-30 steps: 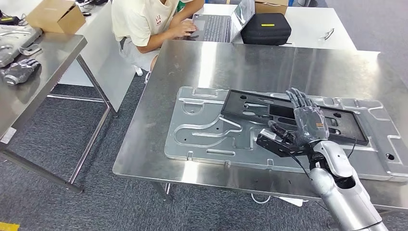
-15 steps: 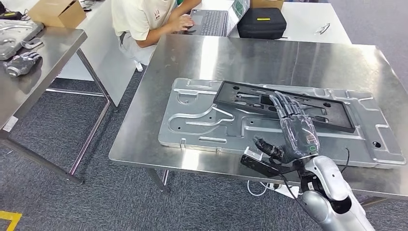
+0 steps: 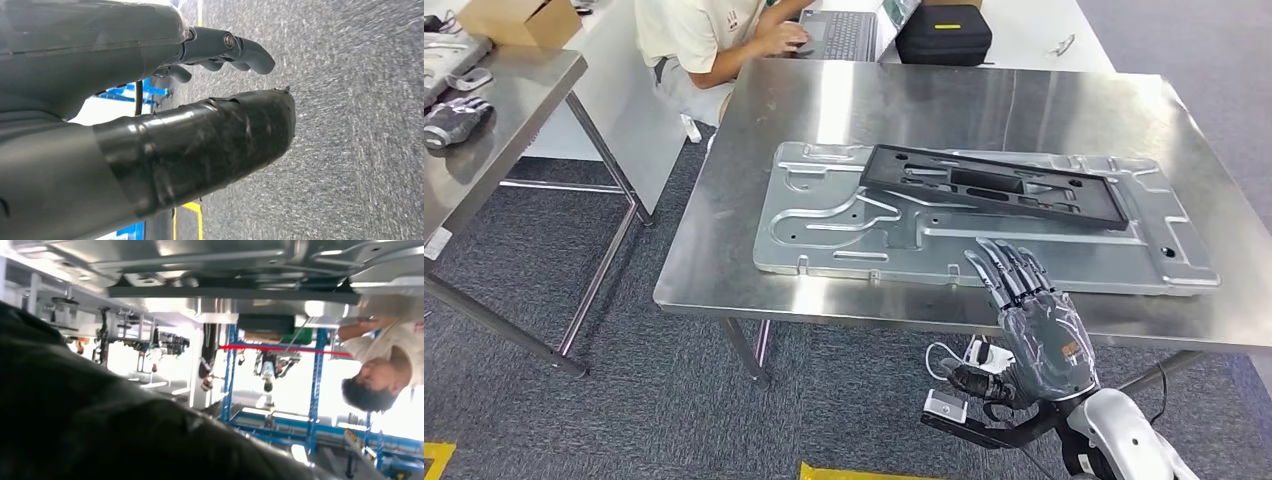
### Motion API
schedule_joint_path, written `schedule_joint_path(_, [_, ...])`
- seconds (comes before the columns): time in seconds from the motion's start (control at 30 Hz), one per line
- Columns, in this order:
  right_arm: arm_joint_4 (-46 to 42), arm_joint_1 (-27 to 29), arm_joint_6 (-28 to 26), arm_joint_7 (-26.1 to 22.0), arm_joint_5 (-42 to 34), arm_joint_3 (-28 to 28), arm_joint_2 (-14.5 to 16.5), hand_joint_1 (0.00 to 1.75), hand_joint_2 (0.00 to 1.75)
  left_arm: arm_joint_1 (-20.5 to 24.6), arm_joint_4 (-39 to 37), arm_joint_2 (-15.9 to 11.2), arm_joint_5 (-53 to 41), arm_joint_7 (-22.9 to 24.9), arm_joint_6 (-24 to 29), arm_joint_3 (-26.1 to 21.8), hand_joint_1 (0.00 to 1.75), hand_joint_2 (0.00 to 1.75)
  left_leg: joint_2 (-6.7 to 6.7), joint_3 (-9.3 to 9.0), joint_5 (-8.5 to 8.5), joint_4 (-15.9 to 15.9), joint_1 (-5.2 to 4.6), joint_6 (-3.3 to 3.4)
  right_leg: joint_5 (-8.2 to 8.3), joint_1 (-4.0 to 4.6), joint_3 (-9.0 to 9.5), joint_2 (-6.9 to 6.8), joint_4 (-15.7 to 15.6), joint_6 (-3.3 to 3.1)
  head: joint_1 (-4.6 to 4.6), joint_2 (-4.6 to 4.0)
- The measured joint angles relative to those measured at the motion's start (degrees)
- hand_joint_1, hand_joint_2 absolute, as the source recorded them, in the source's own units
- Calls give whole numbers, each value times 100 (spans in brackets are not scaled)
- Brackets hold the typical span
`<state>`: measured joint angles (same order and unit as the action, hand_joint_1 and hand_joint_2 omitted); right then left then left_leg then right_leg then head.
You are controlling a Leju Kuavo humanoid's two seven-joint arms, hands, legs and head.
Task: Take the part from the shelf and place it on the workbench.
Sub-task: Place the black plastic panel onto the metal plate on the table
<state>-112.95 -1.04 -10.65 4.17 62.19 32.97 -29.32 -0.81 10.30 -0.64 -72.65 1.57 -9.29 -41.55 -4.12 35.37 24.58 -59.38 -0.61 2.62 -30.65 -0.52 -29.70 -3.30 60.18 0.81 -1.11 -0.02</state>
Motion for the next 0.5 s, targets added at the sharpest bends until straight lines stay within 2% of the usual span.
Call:
schedule_joint_path(0.07, [-73,38,-14,2,33,33,-48,0,0,0,-1,8,-3,-2,-4,0,0,0,-82,-7,-40,-2,-5,-71,70,15,-54,66,-39,-97,7,0])
schedule_joint_path(0.1, [-104,47,-20,3,39,60,-73,0,0,2,-1,10,-7,-1,-6,0,0,0,-58,11,-8,-25,0,-119,119,-1,-97,113,-64,-138,9,0])
schedule_joint_path(0.13, [-133,58,-20,4,18,90,-91,0,0,-1,-1,12,-9,2,-7,0,0,0,20,47,116,-102,7,-164,187,-19,-150,157,-84,-180,8,0])
schedule_joint_path(0.2, [-201,100,31,4,-169,161,-124,0,0,-12,-1,12,-15,8,-6,-1,0,0,250,160,623,-495,38,-239,328,-48,-293,240,-103,-237,5,0])
schedule_joint_path(0.23, [-226,123,67,3,-283,188,-134,0,0,-18,-1,11,-15,11,-5,-1,0,0,319,207,856,-699,49,-253,374,-51,-348,272,-103,-251,4,0])
schedule_joint_path(0.27, [-247,145,99,1,-377,206,-140,0,0,-21,-1,10,-16,13,-4,-2,0,0,346,236,1003,-851,58,-260,403,-51,-384,293,-103,-253,4,0])
schedule_joint_path(0.33, [-263,167,124,-2,-456,217,-147,0,0,-22,-1,9,-16,13,-4,-2,0,0,356,255,1086,-964,63,-264,423,-51,-409,310,-102,-253,4,0])
schedule_joint_path(0.37, [-291,226,156,-10,-593,234,-167,0,0,-21,-1,9,-17,12,-3,-2,0,0,358,265,1146,-1118,69,-269,457,-52,-449,336,-99,-247,4,0])
schedule_joint_path(0.4, [-356,407,178,4,-838,263,-222,0,0,-20,-1,7,-28,8,-2,-3,0,0,381,82,1051,-1076,85,-271,543,-63,-562,404,-85,-221,4,0])
schedule_joint_path(0.43, [-430,613,189,45,-1119,297,-293,0,0,-19,-1,3,-39,4,1,-3,0,0,446,-198,938,-891,104,-266,642,-76,-686,486,-70,-188,4,0])
schedule_joint_path(0.47, [-513,847,187,117,-1459,336,-380,0,0,-19,-1,-5,-52,1,4,-4,0,0,574,-561,866,-557,120,-251,751,-86,-819,576,-53,-142,3,0])
schedule_joint_path(0.5, [-581,1058,142,233,-1783,376,-476,0,0,-22,-1,-13,-66,-5,9,-4,0,0,696,-935,749,-92,126,-229,851,-98,-914,662,-50,-90,5,0])
